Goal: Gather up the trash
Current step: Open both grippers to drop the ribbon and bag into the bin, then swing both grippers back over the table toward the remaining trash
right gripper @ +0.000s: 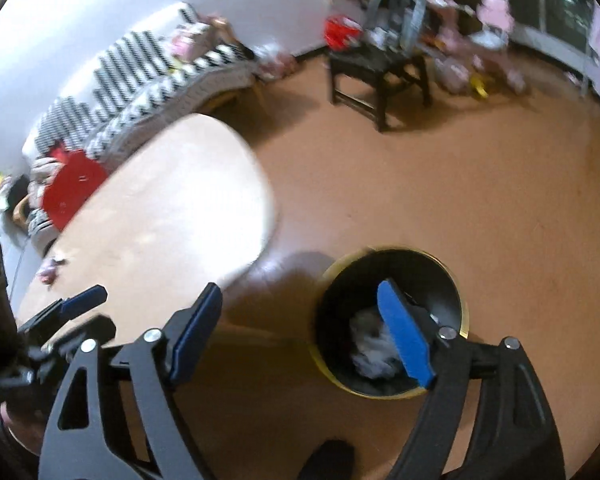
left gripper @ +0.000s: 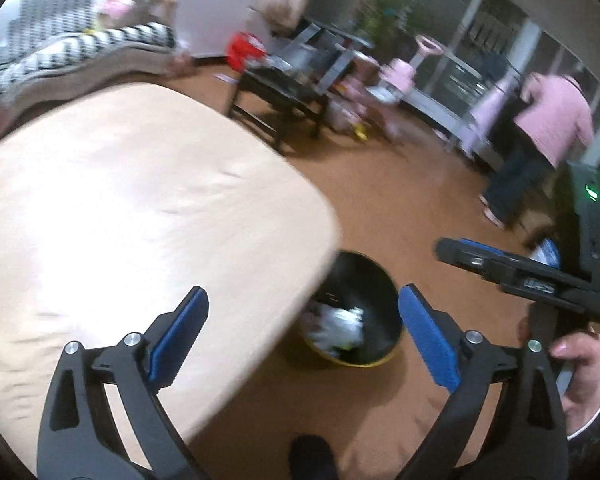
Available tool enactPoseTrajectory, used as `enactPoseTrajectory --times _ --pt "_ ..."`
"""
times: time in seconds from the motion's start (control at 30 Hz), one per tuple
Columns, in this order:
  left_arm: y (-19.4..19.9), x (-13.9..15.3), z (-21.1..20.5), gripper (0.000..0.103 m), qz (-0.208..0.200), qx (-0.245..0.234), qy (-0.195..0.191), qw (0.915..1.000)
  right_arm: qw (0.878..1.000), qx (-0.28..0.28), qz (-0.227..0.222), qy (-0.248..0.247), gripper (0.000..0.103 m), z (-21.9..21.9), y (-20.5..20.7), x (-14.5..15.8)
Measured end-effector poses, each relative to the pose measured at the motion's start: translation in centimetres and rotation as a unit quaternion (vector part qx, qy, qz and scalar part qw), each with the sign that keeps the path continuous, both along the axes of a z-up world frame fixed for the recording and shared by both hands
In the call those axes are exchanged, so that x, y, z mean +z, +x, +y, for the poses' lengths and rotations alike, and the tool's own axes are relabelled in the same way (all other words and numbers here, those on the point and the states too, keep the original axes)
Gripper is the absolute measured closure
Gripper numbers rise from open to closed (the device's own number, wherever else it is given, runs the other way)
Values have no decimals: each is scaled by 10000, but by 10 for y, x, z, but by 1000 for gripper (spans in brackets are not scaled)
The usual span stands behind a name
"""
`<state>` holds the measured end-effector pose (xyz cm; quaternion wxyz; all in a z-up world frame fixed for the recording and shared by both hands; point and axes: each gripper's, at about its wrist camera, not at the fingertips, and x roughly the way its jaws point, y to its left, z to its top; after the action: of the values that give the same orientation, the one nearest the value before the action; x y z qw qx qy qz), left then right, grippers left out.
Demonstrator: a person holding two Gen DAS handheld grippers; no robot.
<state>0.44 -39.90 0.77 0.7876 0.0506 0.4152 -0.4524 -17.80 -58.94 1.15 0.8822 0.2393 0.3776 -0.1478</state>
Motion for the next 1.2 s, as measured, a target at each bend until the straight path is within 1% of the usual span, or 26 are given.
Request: enactPoseTrajectory --times 0.1,0.13,0.2,0.23,0.27,0.33,0.4,0.47,0.53,0.6,0.73,0.83,1.0,1.1,1.13,1.17,1.2 --pt "22 16 57 10 -341 435 122 9984 9982 568 -176 -50 24 48 31 21" --pt "30 22 83 9 -519 662 191 9963 9968 750 -225 -129 24 68 44 27" --pt "43 28 123 9 -725 971 257 9923 9935 1063 -338 -208 24 100 64 35" --pt "48 30 140 9 -772 1086 277 9907 9914 1239 -367 -227 24 118 76 38" --pt "56 31 169 9 -810 1278 320 9880 9881 1464 -389 -250 24 140 89 40" --pt "67 33 206 9 -852 1549 379 9835 9825 1780 -445 -319 24 176 109 42" --pt "81 33 254 9 -842 1964 442 9759 9745 2161 -471 -382 24 217 132 43" --pt "91 30 293 9 -732 2274 391 9703 9679 2419 -518 -436 24 250 150 43" --pt "101 28 333 9 -603 2614 334 9628 9604 2688 -520 -510 24 284 170 41" --pt "106 26 360 9 -541 2852 335 9564 9555 2843 -503 -603 24 306 183 39" --pt "107 25 397 9 -506 3146 309 9474 9463 3111 -440 -757 24 345 208 30" --pt "107 22 408 9 -459 3226 315 9449 9438 3184 -402 -794 24 359 226 24" --pt "120 18 407 9 -510 3168 372 9464 9360 3361 -348 -991 24 379 252 13" --pt "145 9 397 9 -543 3126 429 9474 9299 3485 -304 -1139 25 383 269 4" --pt "151 6 395 9 -511 3102 431 9483 9278 3536 -286 -1156 26 382 276 1" --pt "167 -1 388 9 -413 3065 483 9498 9264 3571 -252 -1170 28 380 282 -3" --pt "178 -5 384 9 -372 3094 510 9488 9240 3628 -208 -1188 30 378 290 -7"
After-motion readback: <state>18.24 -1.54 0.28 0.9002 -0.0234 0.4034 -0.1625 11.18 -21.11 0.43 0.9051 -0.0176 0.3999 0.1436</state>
